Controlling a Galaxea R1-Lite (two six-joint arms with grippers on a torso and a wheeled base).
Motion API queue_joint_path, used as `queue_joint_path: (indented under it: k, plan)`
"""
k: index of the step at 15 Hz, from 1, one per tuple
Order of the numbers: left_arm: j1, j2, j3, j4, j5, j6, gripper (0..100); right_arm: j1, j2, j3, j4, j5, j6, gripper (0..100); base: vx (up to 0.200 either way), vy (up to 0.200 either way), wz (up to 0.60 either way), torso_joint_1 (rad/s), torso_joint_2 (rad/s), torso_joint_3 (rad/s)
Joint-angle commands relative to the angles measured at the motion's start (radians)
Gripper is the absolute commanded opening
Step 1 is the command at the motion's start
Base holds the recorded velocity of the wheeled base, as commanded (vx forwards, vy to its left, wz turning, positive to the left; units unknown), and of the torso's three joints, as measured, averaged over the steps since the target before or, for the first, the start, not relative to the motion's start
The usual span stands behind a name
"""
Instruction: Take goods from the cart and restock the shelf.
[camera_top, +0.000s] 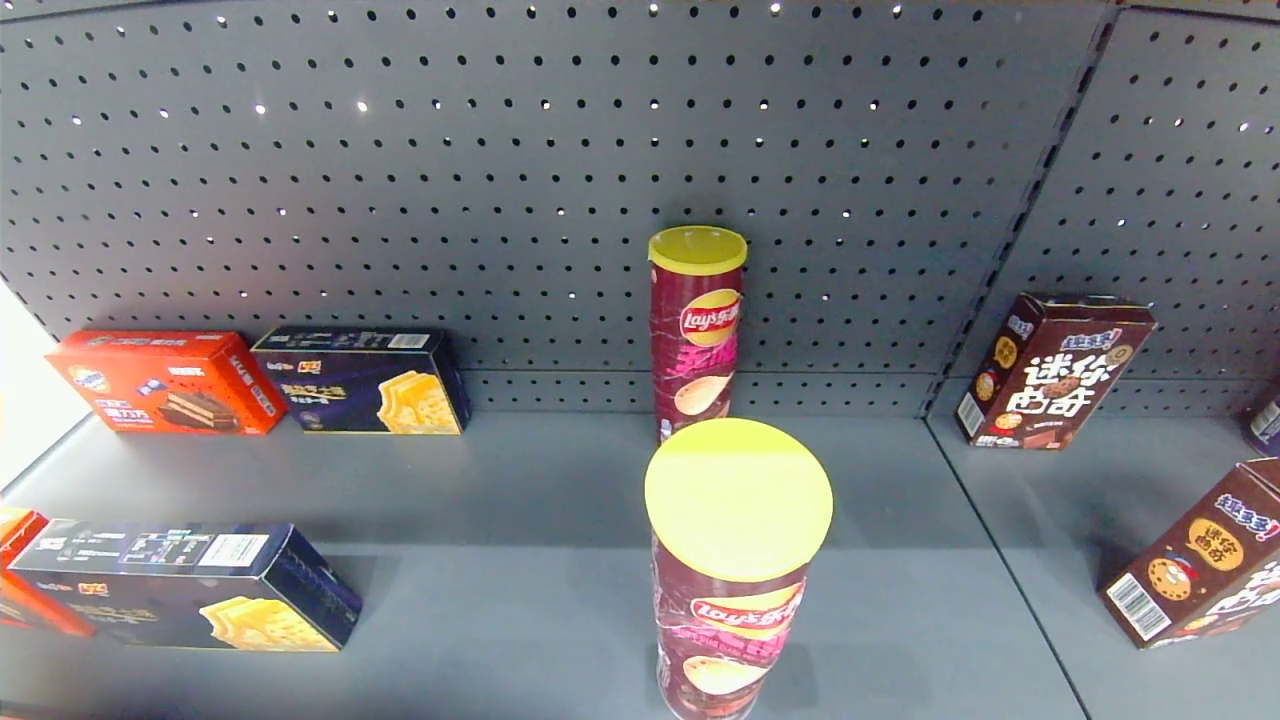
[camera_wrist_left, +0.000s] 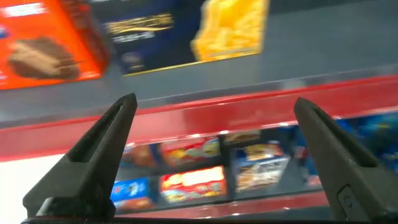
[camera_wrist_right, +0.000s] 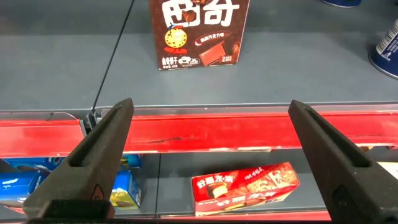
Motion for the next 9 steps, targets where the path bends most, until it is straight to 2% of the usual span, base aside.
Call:
queue_joint_path:
  k: [1,2,3,4,5,6,8,9]
  plan:
    - [0.0,0.0,0.0,0.0,-0.111,-0.013,100,0.0,0.002,0.0,0.0,0.0,0.0,100,0.0,0.0,0.0,0.0,0.0,0.0]
    - [0.0,-0.001,0.0,0.0,-0.108,-0.013,100,0.0,0.002,0.0,0.0,0.0,0.0,100,0.0,0.0,0.0,0.0,0.0,0.0]
    - [0.0,0.0,0.0,0.0,-0.047,-0.011,100,0.0,0.002,0.0,0.0,0.0,0.0,100,0.0,0.0,0.0,0.0,0.0,0.0]
    - [0.002,-0.001,0.012,-0.001,0.07,0.012,100,0.0,0.002,0.0,0.0,0.0,0.0,100,0.0,0.0,0.0,0.0,0.0,0.0]
    - [0.002,-0.001,0.035,-0.029,0.179,0.019,100,0.0,0.002,0.0,0.0,0.0,0.0,100,0.0,0.0,0.0,0.0,0.0,0.0]
    - [0.002,-0.001,0.047,-0.078,0.182,0.001,100,0.0,0.002,0.0,0.0,0.0,0.0,100,0.0,0.0,0.0,0.0,0.0,0.0]
    - [0.0,-0.001,0.049,-0.076,0.165,-0.004,100,0.0,0.002,0.0,0.0,0.0,0.0,100,0.0,0.0,0.0,0.0,0.0,0.0]
    - [0.0,-0.001,0.049,-0.075,0.105,-0.025,100,0.0,0.002,0.0,0.0,0.0,0.0,100,0.0,0.0,0.0,0.0,0.0,0.0]
